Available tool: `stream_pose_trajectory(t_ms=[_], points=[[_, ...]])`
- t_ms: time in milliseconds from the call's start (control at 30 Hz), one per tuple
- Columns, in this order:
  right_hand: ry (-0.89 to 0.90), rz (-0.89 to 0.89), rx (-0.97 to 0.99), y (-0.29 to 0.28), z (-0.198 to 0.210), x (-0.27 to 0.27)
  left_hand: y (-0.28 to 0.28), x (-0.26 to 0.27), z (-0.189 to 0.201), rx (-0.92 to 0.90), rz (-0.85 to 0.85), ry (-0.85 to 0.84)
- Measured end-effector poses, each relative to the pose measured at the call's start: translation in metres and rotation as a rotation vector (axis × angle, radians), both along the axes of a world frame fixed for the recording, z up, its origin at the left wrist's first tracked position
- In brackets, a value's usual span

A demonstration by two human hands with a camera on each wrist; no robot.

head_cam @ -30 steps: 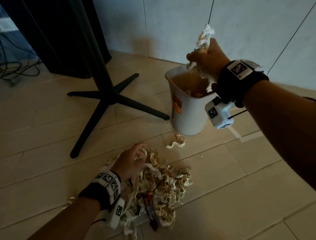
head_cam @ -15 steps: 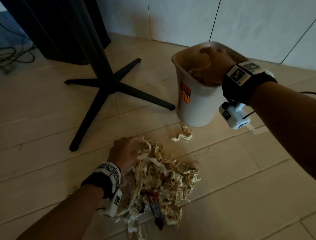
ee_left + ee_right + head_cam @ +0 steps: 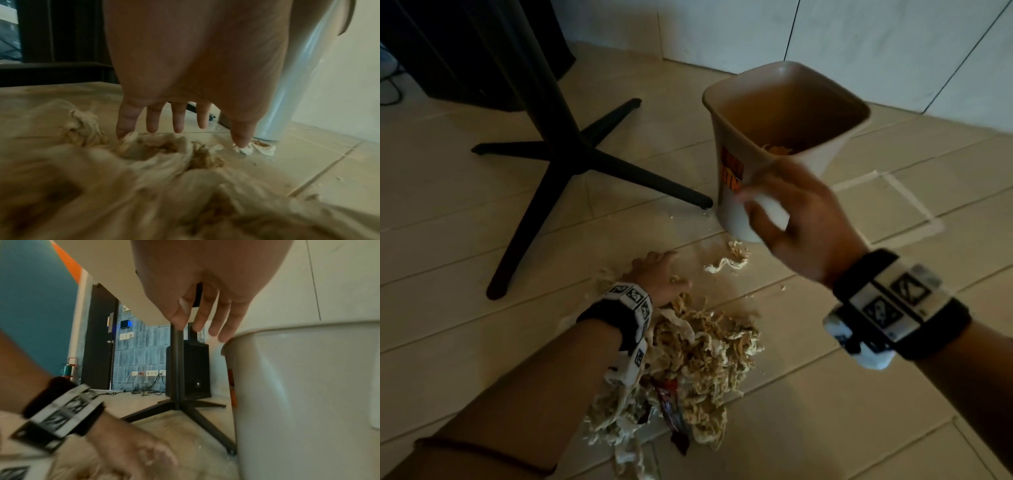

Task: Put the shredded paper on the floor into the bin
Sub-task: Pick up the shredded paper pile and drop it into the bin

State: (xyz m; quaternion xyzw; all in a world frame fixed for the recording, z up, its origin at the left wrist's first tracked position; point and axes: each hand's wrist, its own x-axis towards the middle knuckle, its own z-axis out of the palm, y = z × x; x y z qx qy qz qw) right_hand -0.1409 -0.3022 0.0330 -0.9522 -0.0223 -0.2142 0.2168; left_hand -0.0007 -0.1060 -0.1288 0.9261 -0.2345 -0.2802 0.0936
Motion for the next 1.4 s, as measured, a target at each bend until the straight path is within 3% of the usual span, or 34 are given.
stream_pose_trajectory(t_ms=[267, 433, 533, 667, 967, 1067, 1133, 1200, 1267, 1400], points=[[0.695, -0.044, 0.186, 0.013, -0.095, -0.059, -0.081, -0.011, -0.001, -0.066, -0.377, -0.088], [0.898, -0.084, 0.211, 0.015, -0.145, -0.078, -0.108, -0.016, -0.009, 0.013, -0.498, -0.020], [0.899, -0.126, 0.235, 0.015, -0.158, -0.082, -0.107, -0.023, -0.013, 0.072, -0.566, -0.052], [0.907, -0.176, 0.352, 0.020, -0.165, -0.080, -0.087, -0.037, -0.009, 0.016, -0.569, -0.041], [0.971, -0.219, 0.676, 0.048, -0.162, -0.078, -0.039, -0.084, 0.024, 0.268, -0.655, 0.236], [0.913, -0.383, 1.072, 0.055, -0.164, -0.082, -0.027, -0.101, 0.026, 0.259, -0.706, 0.201], [0.887, -0.520, 1.416, 0.061, -0.165, -0.085, -0.021, -0.112, 0.024, 0.209, -0.754, 0.100], [0.835, -0.622, 1.615, 0.063, -0.167, -0.088, -0.017, -0.122, 0.021, 0.154, -0.808, -0.033], [0.795, -0.686, 1.751, 0.061, -0.165, -0.089, -0.014, -0.128, 0.017, 0.080, -0.804, -0.107], [0.776, -0.690, 1.803, 0.058, -0.160, -0.098, -0.010, -0.131, 0.021, -0.020, -0.694, -0.076]])
